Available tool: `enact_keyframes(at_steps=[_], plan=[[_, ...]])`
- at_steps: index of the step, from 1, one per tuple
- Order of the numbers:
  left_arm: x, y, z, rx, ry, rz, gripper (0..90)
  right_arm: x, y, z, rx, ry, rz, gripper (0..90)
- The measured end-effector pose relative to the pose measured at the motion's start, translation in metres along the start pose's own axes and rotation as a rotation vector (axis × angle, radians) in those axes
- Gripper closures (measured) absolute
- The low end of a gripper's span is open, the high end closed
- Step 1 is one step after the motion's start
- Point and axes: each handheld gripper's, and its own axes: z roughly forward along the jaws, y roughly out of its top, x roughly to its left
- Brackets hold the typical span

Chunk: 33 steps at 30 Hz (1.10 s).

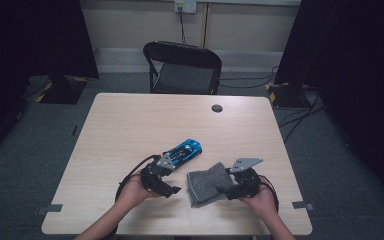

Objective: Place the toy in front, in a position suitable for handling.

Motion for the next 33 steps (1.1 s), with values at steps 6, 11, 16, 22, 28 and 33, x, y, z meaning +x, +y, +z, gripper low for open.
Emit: enact_keyframes(at_steps=[6,11,16,22,28,33], plan=[[0.009,-0.015,0.001,0.003,0.013,-0.058,27.5,-0.006,0.008,0.006,0.005,0.024,-0.046,23.7],[0.012,-0.018,0.003,-0.003,0.007,-0.067,28.2,-0.008,0.014,0.018,-0.003,0.078,-0.1,26.4],[0.013,-0.017,0.003,-0.015,0.008,-0.068,28.2,-0.008,0.007,0.032,0.049,0.078,-0.095,28.0],[0.015,-0.018,0.003,-0.009,0.027,-0.069,28.3,-0.008,0.003,0.032,0.055,0.036,-0.01,43.6],[0.016,-0.018,0.001,-0.024,0.045,-0.065,28.9,-0.011,0.002,0.025,0.067,-0.032,0.092,66.9],[0.024,-0.017,-0.004,-0.063,0.086,-0.094,28.2,-0.026,-0.002,0.006,0.01,-0.115,0.214,68.5]])
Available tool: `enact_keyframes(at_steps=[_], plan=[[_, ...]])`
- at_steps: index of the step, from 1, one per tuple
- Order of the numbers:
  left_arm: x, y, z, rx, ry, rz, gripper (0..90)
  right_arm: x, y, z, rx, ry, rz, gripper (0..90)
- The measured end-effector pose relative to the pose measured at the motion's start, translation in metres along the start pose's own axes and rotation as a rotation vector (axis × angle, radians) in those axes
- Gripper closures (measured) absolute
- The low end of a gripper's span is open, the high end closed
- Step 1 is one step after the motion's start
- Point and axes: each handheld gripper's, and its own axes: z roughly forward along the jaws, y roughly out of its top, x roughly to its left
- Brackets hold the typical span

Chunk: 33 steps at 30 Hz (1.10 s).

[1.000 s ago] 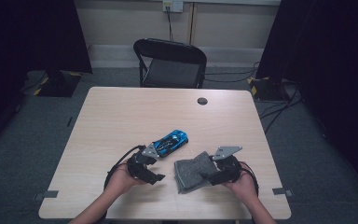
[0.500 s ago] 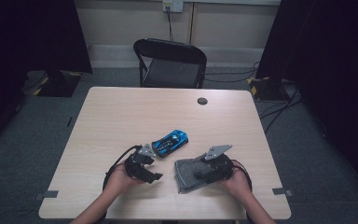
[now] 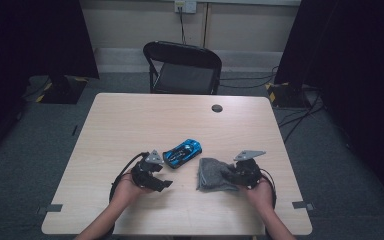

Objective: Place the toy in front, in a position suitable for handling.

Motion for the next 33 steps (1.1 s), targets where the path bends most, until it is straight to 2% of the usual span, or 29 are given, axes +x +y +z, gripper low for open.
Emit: enact_keyframes(at_steps=[2,5,6,8,9,10,12,15,16,18,21,23,24,29,31,33], plan=[[0.002,0.001,-0.002,-0.01,0.017,-0.002,27.6,-0.004,-0.001,-0.003,-0.009,-0.005,0.015,67.1],[0.007,0.006,-0.005,-0.031,0.063,0.004,24.6,-0.009,-0.009,-0.003,-0.009,-0.025,0.015,49.4],[0.009,0.007,-0.004,-0.042,0.082,0.006,22.3,-0.01,-0.011,-0.002,0.004,-0.023,-0.001,41.5],[0.014,0.01,-0.003,-0.05,0.086,0.001,19.4,-0.008,-0.013,-0.001,0.0,-0.013,-0.046,34.2],[0.018,0.012,0.001,-0.045,0.102,0.004,18.0,-0.006,-0.012,-0.003,0.009,-0.018,-0.085,27.8],[0.02,0.012,0.004,-0.048,0.101,0.003,17.1,-0.004,-0.011,-0.004,0.003,-0.016,-0.101,26.0],[0.027,0.014,0.011,-0.036,0.103,0.006,15.9,-0.001,-0.01,-0.004,-0.003,0.009,-0.132,26.2],[0.037,0.017,0.018,-0.063,0.084,-0.012,15.4,0.003,-0.012,0.0,0.033,-0.003,-0.173,26.1],[0.039,0.019,0.021,-0.069,0.075,-0.021,15.2,0.003,-0.013,0.0,0.029,-0.005,-0.175,26.1],[0.041,0.023,0.026,-0.082,0.046,-0.027,15.1,0.002,-0.014,0.0,0.021,0.005,-0.15,26.2],[0.038,0.028,0.034,-0.089,0.025,0.005,15.3,0.0,-0.017,0.001,0.016,0.008,-0.137,26.2],[0.036,0.03,0.041,-0.076,0.043,0.021,15.2,0.0,-0.019,0.001,0.009,0.005,-0.136,26.1],[0.035,0.03,0.043,-0.068,0.036,0.025,15.3,0.001,-0.019,0.001,0.008,0.003,-0.134,26.0],[0.035,0.029,0.054,-0.031,0.059,0.04,15.7,0.002,-0.021,0.001,0.004,-0.005,-0.132,25.8],[0.035,0.028,0.057,-0.015,0.062,0.038,17.1,0.001,-0.021,0.001,0.0,-0.004,-0.132,25.7],[0.036,0.027,0.058,-0.027,0.056,0.017,18.1,0.001,-0.021,0.001,0.002,-0.004,-0.133,25.6]])
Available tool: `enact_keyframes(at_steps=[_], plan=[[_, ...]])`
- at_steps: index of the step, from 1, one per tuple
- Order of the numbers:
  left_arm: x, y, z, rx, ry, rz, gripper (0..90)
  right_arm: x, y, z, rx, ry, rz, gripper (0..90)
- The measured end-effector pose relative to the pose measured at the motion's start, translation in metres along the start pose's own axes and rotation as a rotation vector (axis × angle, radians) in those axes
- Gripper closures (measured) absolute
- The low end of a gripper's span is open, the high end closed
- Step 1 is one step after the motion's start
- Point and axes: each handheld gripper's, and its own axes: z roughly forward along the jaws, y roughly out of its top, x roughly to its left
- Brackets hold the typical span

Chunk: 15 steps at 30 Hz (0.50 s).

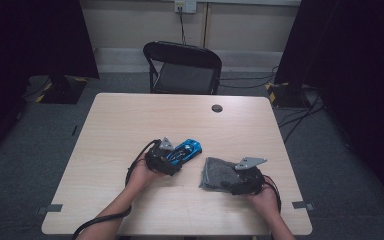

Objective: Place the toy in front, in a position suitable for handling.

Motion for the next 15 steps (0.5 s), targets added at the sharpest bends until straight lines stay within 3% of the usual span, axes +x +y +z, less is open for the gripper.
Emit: enact_keyframes(at_steps=[2,5,6,8,11,15], plan=[[0.002,-0.001,-0.002,-0.002,0.008,-0.006,23.8,0.0,0.002,-0.002,0.011,-0.001,-0.011,24.8],[0.001,-0.001,-0.003,0.003,0.01,-0.011,24.0,0.0,0.006,-0.005,-0.001,0.0,-0.035,24.2],[0.001,-0.001,-0.003,0.005,0.01,-0.01,24.2,-0.001,0.008,-0.008,-0.021,0.01,-0.052,23.6],[0.001,-0.001,-0.004,0.007,0.007,-0.011,24.3,-0.003,0.012,-0.011,-0.01,0.04,-0.059,18.9],[0.002,-0.003,-0.006,0.009,0.006,-0.007,24.3,-0.01,0.013,-0.015,-0.016,0.058,-0.064,18.8],[0.003,-0.005,-0.006,-0.001,0.006,-0.004,24.3,-0.018,0.009,-0.012,0.017,0.097,-0.097,19.2]])
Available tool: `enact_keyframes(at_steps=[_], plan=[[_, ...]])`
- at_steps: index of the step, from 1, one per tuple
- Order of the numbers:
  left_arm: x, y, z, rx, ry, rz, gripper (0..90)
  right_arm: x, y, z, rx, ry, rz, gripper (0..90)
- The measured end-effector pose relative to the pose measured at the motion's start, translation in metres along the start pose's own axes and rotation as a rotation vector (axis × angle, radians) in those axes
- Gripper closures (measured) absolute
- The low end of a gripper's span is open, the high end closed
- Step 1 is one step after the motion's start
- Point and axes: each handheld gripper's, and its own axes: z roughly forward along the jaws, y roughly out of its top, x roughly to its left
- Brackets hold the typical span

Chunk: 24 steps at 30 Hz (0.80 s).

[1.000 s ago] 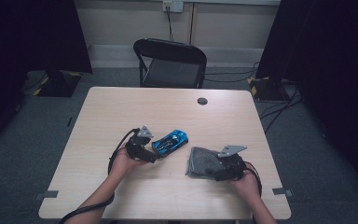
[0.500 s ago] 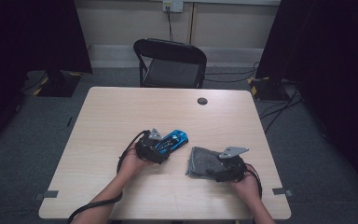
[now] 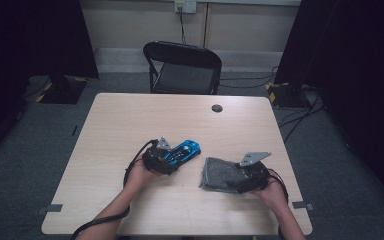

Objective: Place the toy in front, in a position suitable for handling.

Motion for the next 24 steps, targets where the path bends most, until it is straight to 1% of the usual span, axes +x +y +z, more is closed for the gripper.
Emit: enact_keyframes(at_steps=[1,3,5,6,7,10,11,12,14,15,16,18,19,22,24], plan=[[0.0,0.0,0.0,0.001,-0.001,-0.002,24.3,-0.001,-0.001,0.001,0.015,0.001,-0.013,19.5],[0.0,-0.001,0.0,-0.007,-0.001,0.001,24.3,-0.002,-0.004,0.005,0.029,0.008,-0.022,20.4],[0.0,-0.002,0.0,-0.01,0.0,0.0,24.3,-0.002,-0.007,0.01,0.047,0.026,-0.035,21.6],[0.0,-0.002,0.0,-0.013,-0.001,0.0,24.3,-0.001,-0.009,0.012,0.05,0.017,-0.048,22.3],[0.0,-0.002,0.0,-0.013,-0.002,0.001,24.2,0.0,-0.009,0.012,0.043,0.013,-0.046,24.0],[0.001,-0.001,0.0,-0.011,-0.004,0.003,24.2,-0.001,-0.012,0.012,0.031,-0.006,-0.02,30.0],[0.001,-0.001,0.0,-0.011,-0.004,0.003,24.2,-0.001,-0.012,0.012,0.031,-0.006,-0.02,30.0],[0.0,-0.002,0.0,-0.015,-0.004,0.002,24.2,-0.001,-0.012,0.011,0.035,-0.021,-0.014,35.1],[0.0,-0.002,0.0,-0.015,-0.004,0.002,24.2,0.001,-0.012,0.01,0.038,-0.044,0.006,41.7],[0.0,-0.001,0.0,-0.01,-0.002,0.001,24.3,0.002,-0.011,0.009,0.041,-0.054,0.015,47.3],[0.0,-0.002,0.001,-0.016,-0.003,0.001,24.2,0.002,-0.011,0.008,0.044,-0.068,0.024,52.4],[0.0,-0.002,0.0,-0.016,-0.002,0.0,24.2,0.003,-0.01,0.007,0.051,-0.091,0.054,61.6],[0.0,-0.003,0.0,-0.023,-0.002,-0.001,24.2,0.003,-0.01,0.007,0.052,-0.098,0.073,65.0],[0.0,-0.003,0.0,-0.029,-0.003,0.0,24.2,0.004,-0.007,0.006,0.066,-0.108,0.116,69.7],[0.0,-0.003,0.0,-0.029,-0.003,0.0,24.2,0.004,-0.006,0.006,0.062,-0.111,0.144,71.3]])
